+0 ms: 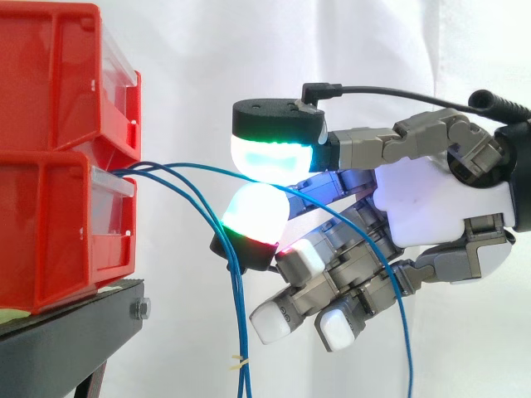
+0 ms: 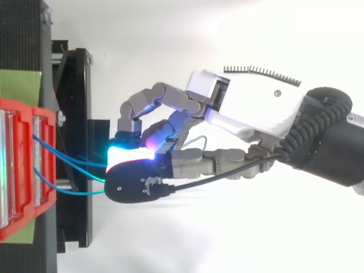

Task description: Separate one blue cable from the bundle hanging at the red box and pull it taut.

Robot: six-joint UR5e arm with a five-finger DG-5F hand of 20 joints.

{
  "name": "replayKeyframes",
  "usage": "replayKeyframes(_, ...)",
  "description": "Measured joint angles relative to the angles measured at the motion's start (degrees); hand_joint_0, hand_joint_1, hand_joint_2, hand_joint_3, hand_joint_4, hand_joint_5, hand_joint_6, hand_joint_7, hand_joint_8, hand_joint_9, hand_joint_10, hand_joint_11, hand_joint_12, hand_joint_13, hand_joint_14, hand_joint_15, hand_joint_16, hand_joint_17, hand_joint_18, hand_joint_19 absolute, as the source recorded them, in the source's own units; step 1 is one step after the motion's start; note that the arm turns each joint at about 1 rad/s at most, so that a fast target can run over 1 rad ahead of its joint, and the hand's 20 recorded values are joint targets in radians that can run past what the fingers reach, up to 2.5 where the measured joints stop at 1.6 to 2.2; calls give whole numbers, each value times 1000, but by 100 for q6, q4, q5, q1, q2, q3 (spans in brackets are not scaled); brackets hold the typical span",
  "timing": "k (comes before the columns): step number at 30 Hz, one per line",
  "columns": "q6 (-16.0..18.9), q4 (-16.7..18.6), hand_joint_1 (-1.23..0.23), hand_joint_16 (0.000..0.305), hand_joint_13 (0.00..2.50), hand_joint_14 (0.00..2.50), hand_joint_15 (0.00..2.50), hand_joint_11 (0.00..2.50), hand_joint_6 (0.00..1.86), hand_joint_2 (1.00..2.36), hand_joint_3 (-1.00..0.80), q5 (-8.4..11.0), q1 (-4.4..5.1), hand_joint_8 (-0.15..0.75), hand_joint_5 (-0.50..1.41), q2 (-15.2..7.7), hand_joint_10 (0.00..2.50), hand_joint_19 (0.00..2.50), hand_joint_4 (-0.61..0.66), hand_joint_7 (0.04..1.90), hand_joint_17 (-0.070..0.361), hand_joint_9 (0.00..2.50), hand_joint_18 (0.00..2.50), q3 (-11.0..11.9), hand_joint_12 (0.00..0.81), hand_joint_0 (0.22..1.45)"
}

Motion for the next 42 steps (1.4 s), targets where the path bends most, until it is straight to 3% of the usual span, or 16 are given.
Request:
replayKeyframes(6, 66, 4, -687, 47, 972, 21, 902, 1464, 972, 1022, -146, 3, 19, 378, -197, 0, 0, 691, 88, 991, 105, 1074, 912, -7, 362, 669)
replayKeyframes(8, 92, 4, -686, 47, 1051, 14, 1177, 1418, 972, 1023, -150, 3, 24, 373, -197, -1, 366, 806, 88, 980, 105, 986, 960, -7, 363, 671)
replayKeyframes(9, 103, 4, -686, 46, 1054, 14, 1199, 1402, 972, 1022, -152, 3, 24, 376, -197, -1, 423, 825, 88, 980, 104, 974, 960, -7, 360, 672)
replayKeyframes(11, 127, 4, -688, 45, 1132, 50, 1418, 1190, 971, 1021, -161, 3, 25, 374, -198, -1, 1066, 1019, 88, 973, 102, 858, 1029, -8, 352, 677)
replayKeyframes(13, 147, 2, -688, 45, 1082, 388, 1356, 1154, 972, 1021, -164, 3, 26, 367, -197, 0, 1216, 1146, 88, 959, 101, 831, 1075, -8, 355, 678)
replayKeyframes(14, 158, 0, -690, 43, 1034, 703, 1289, 1093, 971, 1021, -166, 3, 26, 368, -197, 0, 1435, 1256, 85, 955, 97, 802, 1118, -10, 353, 679)
replayKeyframes(15, 166, -1, -690, 43, 1015, 818, 1278, 1083, 971, 1021, -167, 3, 26, 368, -197, -1, 1473, 1266, 86, 956, 96, 796, 1134, -10, 358, 679)
replayKeyframes(17, 182, -3, -693, 39, 932, 1434, 1140, 1026, 970, 1021, -165, 3, 28, 364, -197, -1, 1761, 1502, 85, 955, 87, 760, 1204, -10, 368, 681)
replayKeyframes(18, 187, -3, -694, 39, 917, 1532, 1129, 1024, 969, 1021, -167, 4, 28, 365, -197, -1, 1789, 1540, 85, 959, 87, 755, 1209, -11, 368, 682)
replayKeyframes(19, 192, -4, -695, 38, 878, 1783, 1098, 988, 969, 1021, -168, 4, 28, 365, -197, -1, 1917, 1661, 84, 954, 85, 743, 1241, -12, 376, 684)
replayKeyframes(21, 195, -4, -694, 37, 833, 2076, 1072, 985, 968, 1021, -173, 4, 28, 365, -197, -1, 1948, 1792, 86, 951, 82, 739, 1292, -15, 381, 686)
replayKeyframes(27, 199, -6, -697, 35, 774, 2496, 1117, 968, 965, 1022, -170, 5, 32, 364, -196, -1, 1988, 1979, 90, 963, 78, 737, 1352, -16, 379, 688)
replayKeyframes(33, 252, -27, -701, 36, 755, 2500, 1149, 942, 969, 1024, -121, 12, 35, 368, -192, -2, 2088, 2030, 77, 994, 80, 728, 1392, -21, 387, 687)
replayKeyframes(42, 609, -60, -681, 37, 739, 2500, 1208, 953, 981, 1025, -113, -9, 47, 369, -195, 2, 2212, 1965, 65, 1034, 83, 692, 1364, -127, 398, 703)
